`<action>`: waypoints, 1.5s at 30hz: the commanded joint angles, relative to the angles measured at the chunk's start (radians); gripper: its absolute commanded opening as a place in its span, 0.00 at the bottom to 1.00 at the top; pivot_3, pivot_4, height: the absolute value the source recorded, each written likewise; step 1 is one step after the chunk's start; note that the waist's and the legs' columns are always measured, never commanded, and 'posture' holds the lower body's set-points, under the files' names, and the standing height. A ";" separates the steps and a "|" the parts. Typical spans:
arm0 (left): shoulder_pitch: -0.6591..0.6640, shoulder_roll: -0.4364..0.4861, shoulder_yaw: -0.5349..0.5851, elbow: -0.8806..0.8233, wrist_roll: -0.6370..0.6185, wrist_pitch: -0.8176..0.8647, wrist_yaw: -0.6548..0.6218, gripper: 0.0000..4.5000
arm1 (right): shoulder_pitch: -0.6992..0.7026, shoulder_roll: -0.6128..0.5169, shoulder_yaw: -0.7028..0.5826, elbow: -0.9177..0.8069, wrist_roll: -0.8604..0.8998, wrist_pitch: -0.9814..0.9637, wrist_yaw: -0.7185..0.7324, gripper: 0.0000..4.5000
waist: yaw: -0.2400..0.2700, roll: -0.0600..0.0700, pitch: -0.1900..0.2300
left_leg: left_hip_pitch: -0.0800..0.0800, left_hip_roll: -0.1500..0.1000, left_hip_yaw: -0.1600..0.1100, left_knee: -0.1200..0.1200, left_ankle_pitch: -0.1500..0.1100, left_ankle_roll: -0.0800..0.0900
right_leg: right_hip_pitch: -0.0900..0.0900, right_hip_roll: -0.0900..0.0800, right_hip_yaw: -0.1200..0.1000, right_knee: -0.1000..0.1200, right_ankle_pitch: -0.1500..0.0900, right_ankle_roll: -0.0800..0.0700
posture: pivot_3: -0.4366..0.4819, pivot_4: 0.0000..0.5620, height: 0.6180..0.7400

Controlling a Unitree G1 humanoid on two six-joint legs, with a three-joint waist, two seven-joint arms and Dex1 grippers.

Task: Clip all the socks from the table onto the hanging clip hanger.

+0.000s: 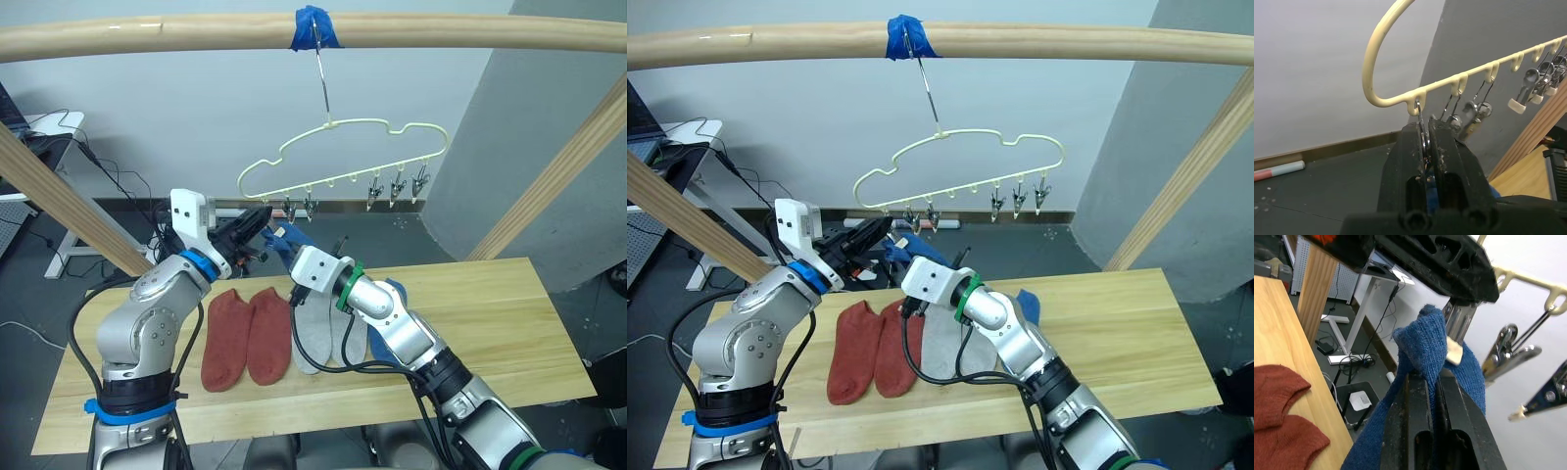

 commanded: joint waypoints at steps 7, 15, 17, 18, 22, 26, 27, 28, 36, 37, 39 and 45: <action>0.009 0.026 0.014 -0.042 -0.024 0.010 -0.005 0.52 | -0.007 0.033 0.025 -0.018 0.033 -0.016 0.063 0.00 | -0.001 0.000 0.000 | 0.000 0.000 0.000 0.000 0.000 0.000 | 0.000 0.000 0.000 0.001 0.000 0.000 | 0.30 0.36 1.00; 0.047 0.051 -0.018 -0.050 0.063 -0.065 -0.014 0.52 | 0.039 0.001 0.047 -0.073 0.029 0.055 0.132 0.37 | 0.000 0.000 0.000 | 0.000 0.000 0.000 0.000 0.000 0.000 | 0.000 0.000 0.000 0.001 0.000 0.000 | 0.30 0.37 1.00; 0.056 0.059 -0.028 -0.048 0.100 -0.103 -0.016 0.52 | 0.063 -0.018 0.034 -0.110 0.045 0.088 0.153 0.37 | 0.001 0.000 0.000 | 0.000 0.000 0.000 0.000 0.000 0.000 | 0.000 0.000 0.000 0.001 0.000 0.000 | 0.30 0.37 1.00; 0.069 0.069 -0.041 -0.050 0.133 -0.137 -0.026 0.52 | 0.081 -0.038 0.023 -0.148 0.058 0.109 0.174 0.37 | 0.002 0.000 0.000 | 0.000 0.000 0.000 0.000 0.000 0.000 | 0.000 0.000 0.000 0.001 0.000 0.000 | 0.30 0.37 1.00; 0.124 0.085 -0.099 -0.077 0.238 -0.259 -0.055 0.52 | 0.158 -0.151 -0.041 -0.329 0.135 0.202 0.285 0.37 | 0.003 0.000 0.000 | 0.000 0.000 0.000 0.000 0.000 0.000 | 0.000 0.000 0.000 0.001 0.000 0.000 | 0.30 0.37 1.00; 0.176 0.048 -0.160 -0.105 0.345 -0.398 -0.032 0.52 | 0.235 -0.322 -0.167 -0.519 0.253 0.300 0.409 0.37 | 0.006 0.000 0.000 | -0.001 -0.001 0.000 0.000 0.000 0.000 | 0.000 -0.001 0.000 0.000 0.000 0.000 | 0.29 0.38 1.00; 0.187 0.035 -0.173 -0.110 0.364 -0.422 -0.022 0.52 | 0.248 -0.360 -0.203 -0.557 0.289 0.326 0.436 0.37 | 0.007 0.000 0.000 | -0.001 -0.001 0.000 0.000 0.000 0.000 | 0.000 -0.001 0.000 0.000 0.000 0.001 | 0.29 0.38 1.00; 0.196 0.022 -0.183 -0.115 0.381 -0.441 -0.013 0.52 | 0.259 -0.394 -0.235 -0.596 0.328 0.354 0.462 0.37 | 0.008 0.000 0.000 | -0.001 -0.001 0.000 0.000 0.000 0.000 | 0.000 -0.001 0.000 0.000 0.000 0.001 | 0.29 0.38 1.00; 0.218 -0.119 -0.212 -0.112 0.437 -0.477 0.093 0.52 | 0.270 -0.520 -0.428 -0.804 0.580 0.589 0.509 0.37 | 0.001 0.000 0.000 | 0.001 -0.001 0.000 0.001 0.001 0.001 | 0.001 0.001 0.001 0.002 0.001 0.000 | 0.26 0.38 1.00; 0.216 -0.129 -0.212 -0.106 0.446 -0.483 0.102 0.52 | 0.266 -0.524 -0.439 -0.815 0.596 0.608 0.502 0.37 | 0.001 0.000 0.000 | 0.000 -0.001 0.000 0.001 0.001 0.001 | 0.001 0.002 0.000 0.002 0.001 0.000 | 0.26 0.38 1.00; 0.208 -0.150 -0.212 -0.089 0.461 -0.496 0.122 0.52 | 0.258 -0.525 -0.465 -0.834 0.630 0.649 0.483 0.37 | 0.002 0.000 0.000 | 0.000 -0.001 0.000 0.002 0.001 0.001 | 0.002 0.003 0.000 0.001 0.001 0.001 | 0.26 0.38 1.00; 0.185 -0.200 -0.217 -0.028 0.496 -0.553 0.159 0.52 | 0.254 -0.548 -0.514 -0.868 0.700 0.723 0.448 0.37 | 0.002 0.000 0.000 | 0.000 -0.002 0.000 0.004 0.001 0.001 | 0.005 0.004 0.000 -0.001 0.002 0.003 | 0.24 0.39 1.00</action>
